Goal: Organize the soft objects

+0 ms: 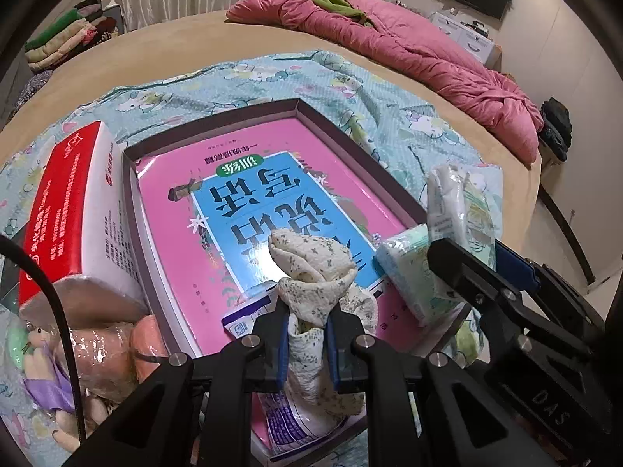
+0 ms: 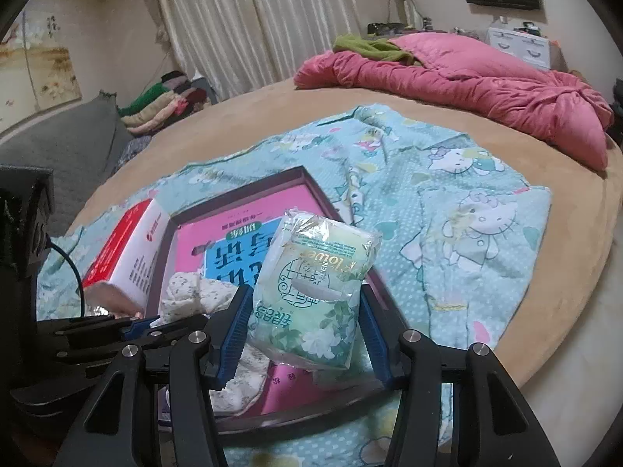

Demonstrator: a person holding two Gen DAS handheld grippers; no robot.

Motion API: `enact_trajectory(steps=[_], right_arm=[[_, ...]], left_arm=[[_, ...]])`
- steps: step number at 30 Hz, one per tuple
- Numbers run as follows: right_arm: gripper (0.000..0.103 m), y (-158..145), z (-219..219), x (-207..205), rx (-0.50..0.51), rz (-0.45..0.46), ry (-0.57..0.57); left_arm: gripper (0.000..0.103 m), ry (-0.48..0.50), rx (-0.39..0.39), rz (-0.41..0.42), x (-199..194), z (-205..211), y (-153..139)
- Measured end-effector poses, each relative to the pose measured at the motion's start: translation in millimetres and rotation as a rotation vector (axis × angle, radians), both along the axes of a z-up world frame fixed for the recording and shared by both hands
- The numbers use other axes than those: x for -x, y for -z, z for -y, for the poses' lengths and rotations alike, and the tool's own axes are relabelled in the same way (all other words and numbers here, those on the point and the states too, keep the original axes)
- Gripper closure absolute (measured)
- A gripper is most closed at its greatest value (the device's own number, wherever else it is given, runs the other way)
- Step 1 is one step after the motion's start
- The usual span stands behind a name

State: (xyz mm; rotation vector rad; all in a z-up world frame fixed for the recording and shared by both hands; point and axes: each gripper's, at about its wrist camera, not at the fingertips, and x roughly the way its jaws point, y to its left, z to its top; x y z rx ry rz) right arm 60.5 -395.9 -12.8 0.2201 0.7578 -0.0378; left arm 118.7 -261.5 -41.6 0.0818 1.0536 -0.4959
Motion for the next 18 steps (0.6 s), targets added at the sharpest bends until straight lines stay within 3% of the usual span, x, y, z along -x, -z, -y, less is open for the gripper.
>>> enact_trajectory(steps=[8, 18], right_arm=[[0.048, 12.0, -5.1, -9.5, -0.012, -0.058, -0.035], [0.047, 22.1, -18.6, -18.4, 0.020, -0.115, -0.093]], left_arm=[[0.087, -0.020, -0.032, 0.004, -5.2, -4.0, 8.4], [0.086, -0.048, -0.013, -0.011, -7.5, -15.4, 13.4]])
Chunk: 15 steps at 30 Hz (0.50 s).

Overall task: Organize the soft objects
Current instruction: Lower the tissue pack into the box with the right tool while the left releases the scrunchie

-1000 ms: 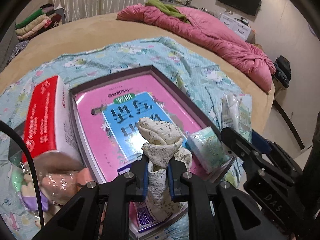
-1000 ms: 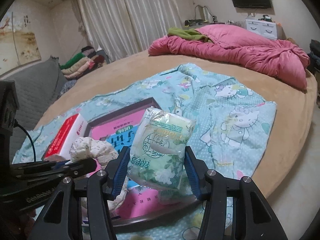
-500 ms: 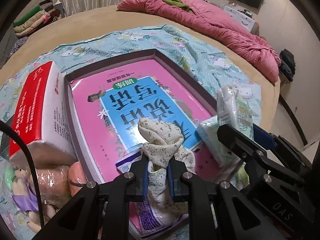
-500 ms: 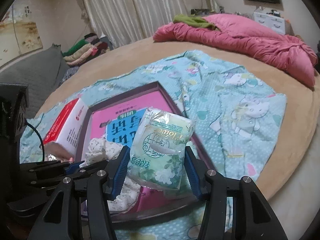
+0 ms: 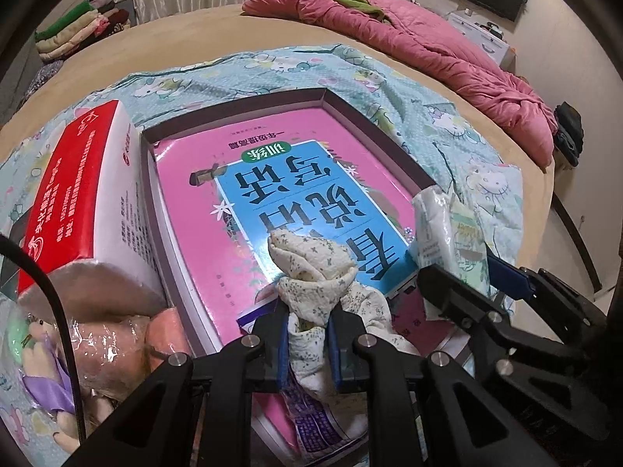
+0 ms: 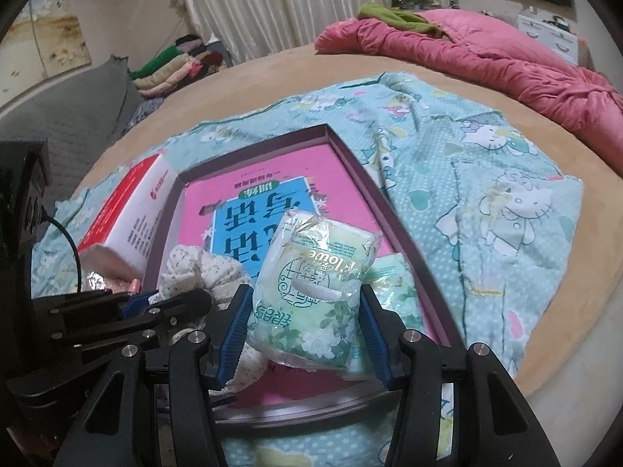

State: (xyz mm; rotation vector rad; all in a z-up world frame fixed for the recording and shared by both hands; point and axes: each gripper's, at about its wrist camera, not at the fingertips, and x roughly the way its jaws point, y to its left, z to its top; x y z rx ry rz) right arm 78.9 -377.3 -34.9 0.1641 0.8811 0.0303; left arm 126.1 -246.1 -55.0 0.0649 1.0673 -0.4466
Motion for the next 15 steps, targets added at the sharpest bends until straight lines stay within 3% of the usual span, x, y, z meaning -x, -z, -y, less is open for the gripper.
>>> enact_trajectory(steps=[13, 15], right_arm=[[0.044, 4.2, 0.0, -4.3, -0.006, -0.022, 0.005], [0.040, 3.1, 2.3, -3.4, -0.012, -0.017, 0.015]], left_arm=[[0.086, 0.003, 0.003, -0.003, -0.9, -0.2, 0.7], [0.086, 0.002, 0.004, -0.002, -0.8, -0.3, 0.7]])
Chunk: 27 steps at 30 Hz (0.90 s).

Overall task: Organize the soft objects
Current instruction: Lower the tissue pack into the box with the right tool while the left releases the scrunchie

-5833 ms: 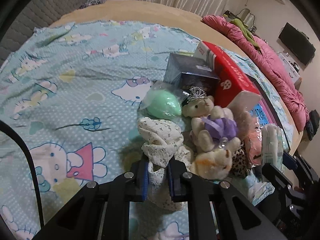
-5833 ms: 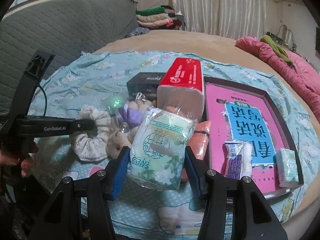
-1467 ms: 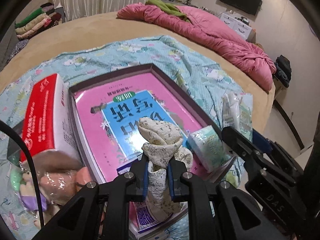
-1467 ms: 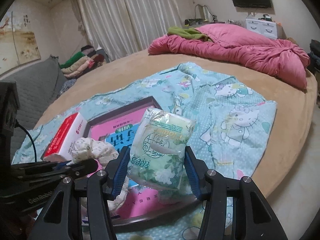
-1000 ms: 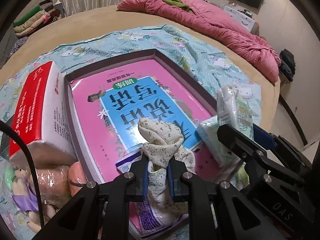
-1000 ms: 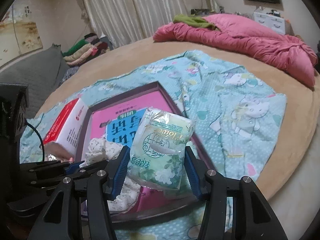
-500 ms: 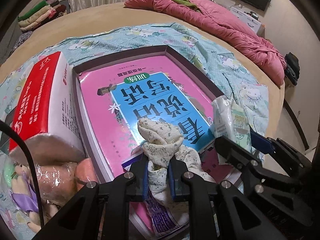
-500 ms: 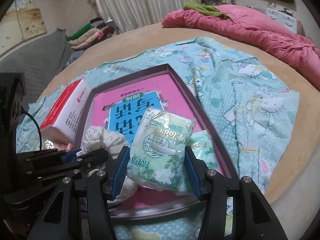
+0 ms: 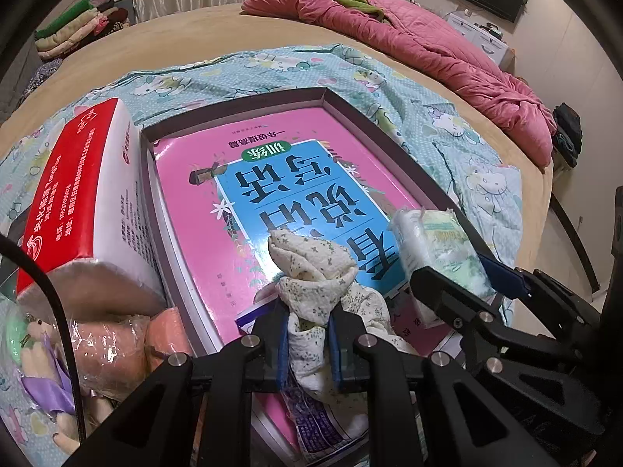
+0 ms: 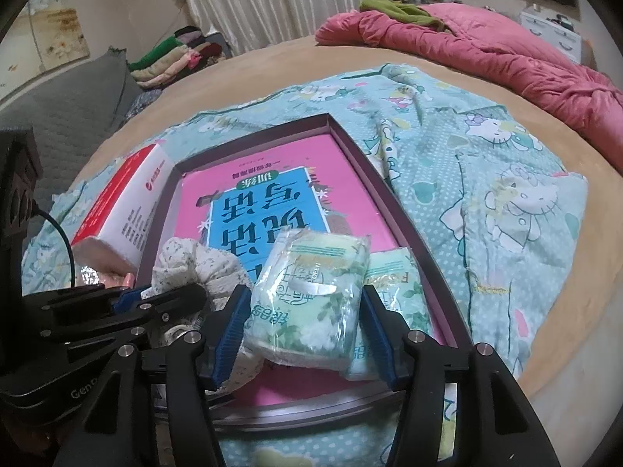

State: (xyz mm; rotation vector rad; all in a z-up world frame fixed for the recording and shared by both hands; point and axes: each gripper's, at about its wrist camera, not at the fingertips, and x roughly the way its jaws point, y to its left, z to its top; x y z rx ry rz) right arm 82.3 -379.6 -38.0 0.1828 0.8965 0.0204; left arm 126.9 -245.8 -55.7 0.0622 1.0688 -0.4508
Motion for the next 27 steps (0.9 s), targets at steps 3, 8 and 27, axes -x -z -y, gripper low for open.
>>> enact_trajectory(steps=[3, 8, 27], right_arm=[[0.035, -3.0, 5.9, 2.4, -0.021, 0.019, 0.022], [0.033, -7.8, 15.4, 4.6, -0.043, 0.049, 0.065], [0.029, -7.4, 25.9, 5.6, -0.054, 0.059, 0.121]], left_arm=[[0.086, 0.000, 0.001, -0.003, 0.0, 0.8, 0.4], [0.086, 0.014, -0.003, -0.005, 1.7, 4.1, 0.3], [0.054, 0.030, -0.053, -0.002, 5.0, 12.4, -3.5]])
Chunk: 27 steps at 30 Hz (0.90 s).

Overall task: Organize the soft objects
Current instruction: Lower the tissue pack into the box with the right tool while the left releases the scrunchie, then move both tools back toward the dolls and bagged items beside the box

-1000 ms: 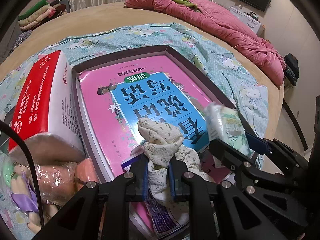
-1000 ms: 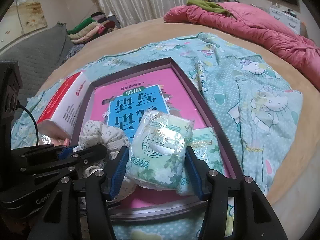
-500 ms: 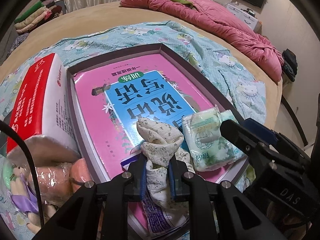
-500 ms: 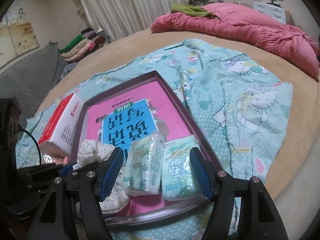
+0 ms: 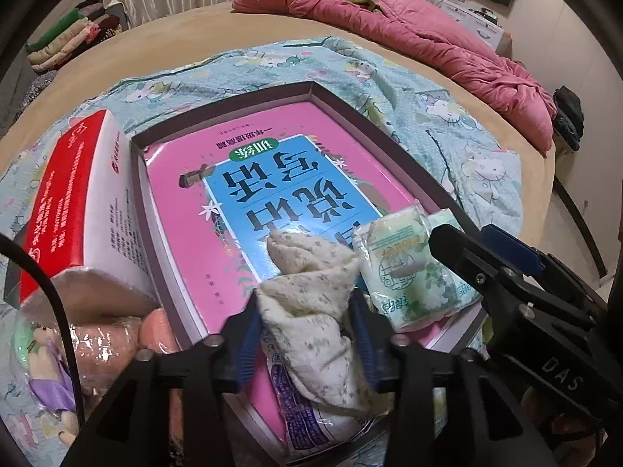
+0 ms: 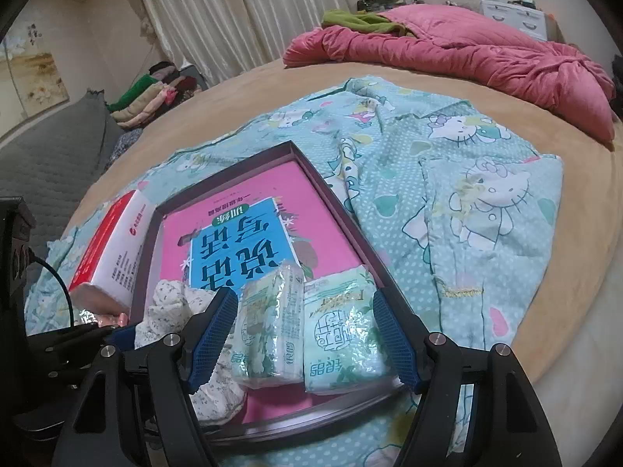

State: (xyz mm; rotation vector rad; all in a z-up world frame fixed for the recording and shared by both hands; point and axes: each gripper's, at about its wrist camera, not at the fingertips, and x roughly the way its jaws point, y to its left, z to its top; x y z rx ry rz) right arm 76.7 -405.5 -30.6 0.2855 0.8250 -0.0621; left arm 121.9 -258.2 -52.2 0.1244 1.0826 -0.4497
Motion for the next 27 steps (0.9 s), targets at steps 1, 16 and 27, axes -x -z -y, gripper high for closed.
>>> enact_trajectory(steps=[1, 16, 27], right_arm=[[0.029, 0.3, 0.7, 0.1, -0.001, -0.001, 0.002], [0.029, -2.6, 0.7, 3.8, 0.020, 0.017, 0.020], [0.025, -5.0, -1.4, 5.0, 0.045, 0.029, 0.024]], left_arm=[[0.052, 0.001, 0.002, -0.001, 0.3, -0.1, -0.3], [0.037, -0.013, -0.064, 0.077, 9.2, -4.1, -14.5], [0.028, -0.049, -0.046, 0.097, 15.2, -18.2, -28.8]])
